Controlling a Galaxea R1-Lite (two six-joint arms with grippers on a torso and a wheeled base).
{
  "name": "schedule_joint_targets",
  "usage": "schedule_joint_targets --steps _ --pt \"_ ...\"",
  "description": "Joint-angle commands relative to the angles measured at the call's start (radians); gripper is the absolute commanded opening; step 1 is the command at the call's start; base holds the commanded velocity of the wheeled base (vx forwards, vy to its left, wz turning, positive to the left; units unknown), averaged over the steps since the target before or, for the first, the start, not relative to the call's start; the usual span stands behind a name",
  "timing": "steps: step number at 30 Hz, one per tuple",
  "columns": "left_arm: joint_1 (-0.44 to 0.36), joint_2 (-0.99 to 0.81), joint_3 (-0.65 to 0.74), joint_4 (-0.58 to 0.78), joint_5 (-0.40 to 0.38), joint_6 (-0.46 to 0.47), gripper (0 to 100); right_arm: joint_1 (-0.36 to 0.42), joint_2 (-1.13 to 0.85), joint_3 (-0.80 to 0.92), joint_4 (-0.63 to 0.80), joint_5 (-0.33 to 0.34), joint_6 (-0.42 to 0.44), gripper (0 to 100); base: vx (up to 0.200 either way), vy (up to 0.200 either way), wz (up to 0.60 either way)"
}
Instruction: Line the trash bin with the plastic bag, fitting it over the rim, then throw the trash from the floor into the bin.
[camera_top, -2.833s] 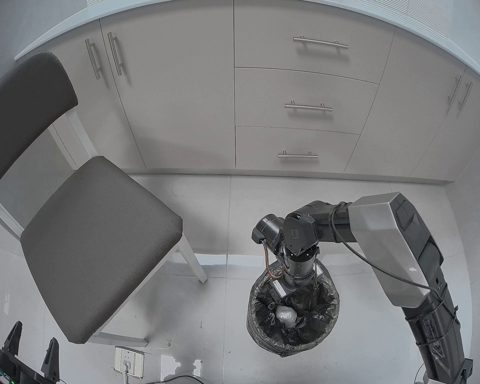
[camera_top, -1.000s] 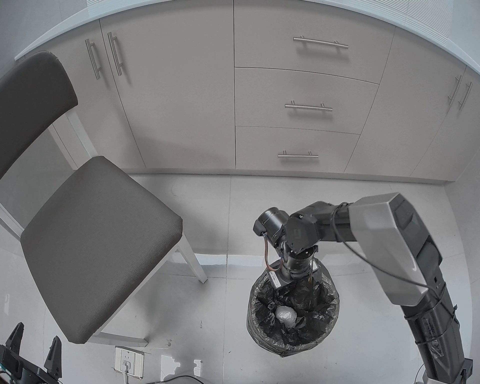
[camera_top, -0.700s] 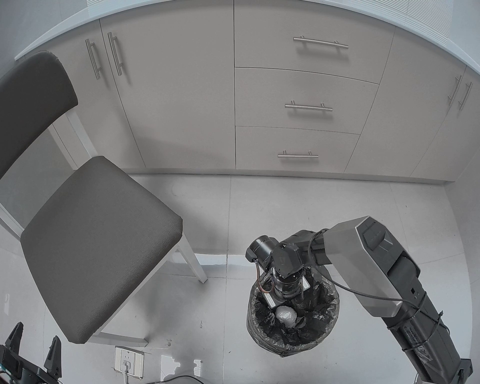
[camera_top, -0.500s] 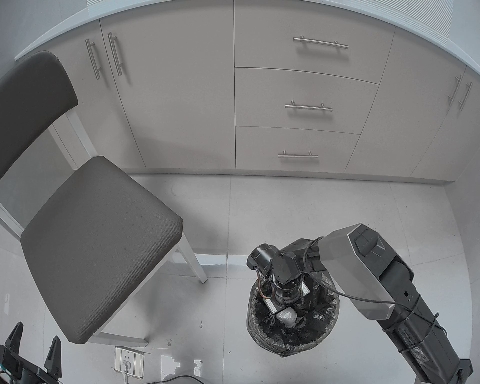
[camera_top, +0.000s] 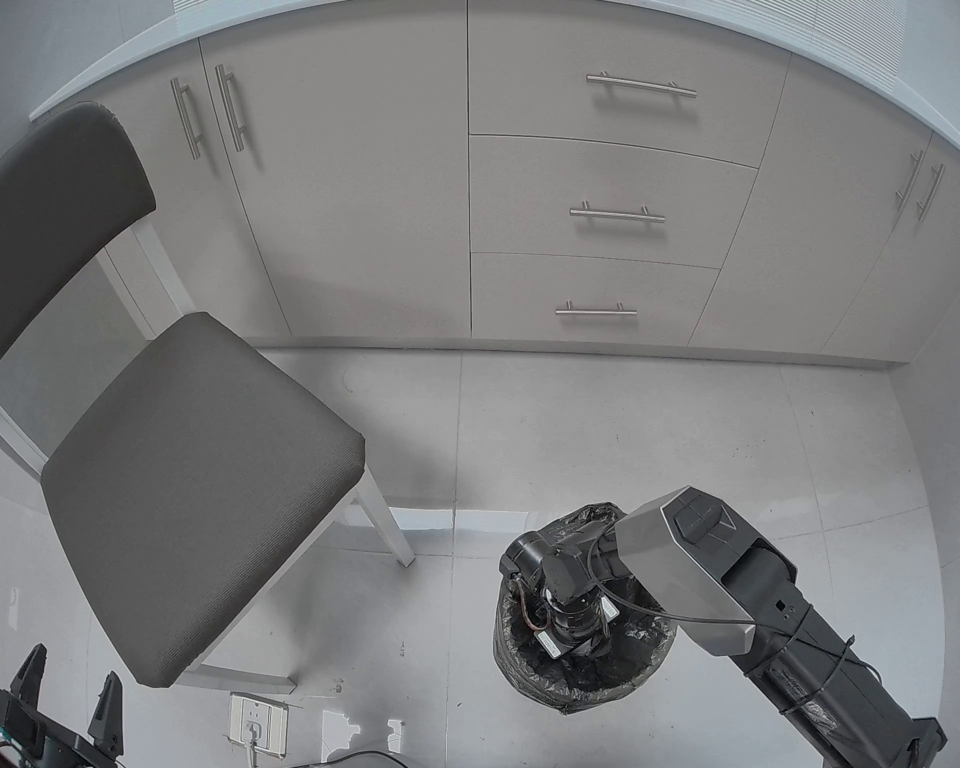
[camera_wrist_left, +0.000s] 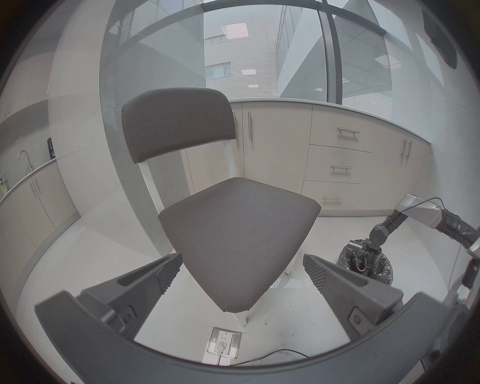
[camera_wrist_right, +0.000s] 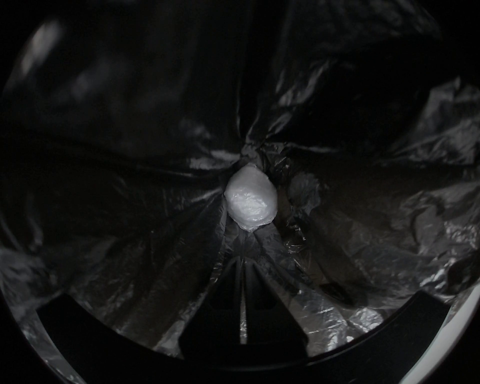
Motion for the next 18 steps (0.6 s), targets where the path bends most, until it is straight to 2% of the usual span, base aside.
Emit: schedule_joint_targets --steps 1,12,18 --pt "0.0 -0.001 0.008 0.0 0.001 -0.001 100 -0.007 0.049 0.0 -0.003 0.0 -0.002 0 0.0 0.0 0.0" --pt "0.0 -0.001 0.008 0.0 0.001 -0.001 100 -0.015 0.08 0.0 -0.01 -0.003 -0.003 0 0.0 0.0 0.0" --pt "0.0 -0.001 0.008 0.0 0.001 -0.002 100 -0.039 0.095 0.0 -0.076 -0.003 -0.006 0 0.0 0.0 0.0"
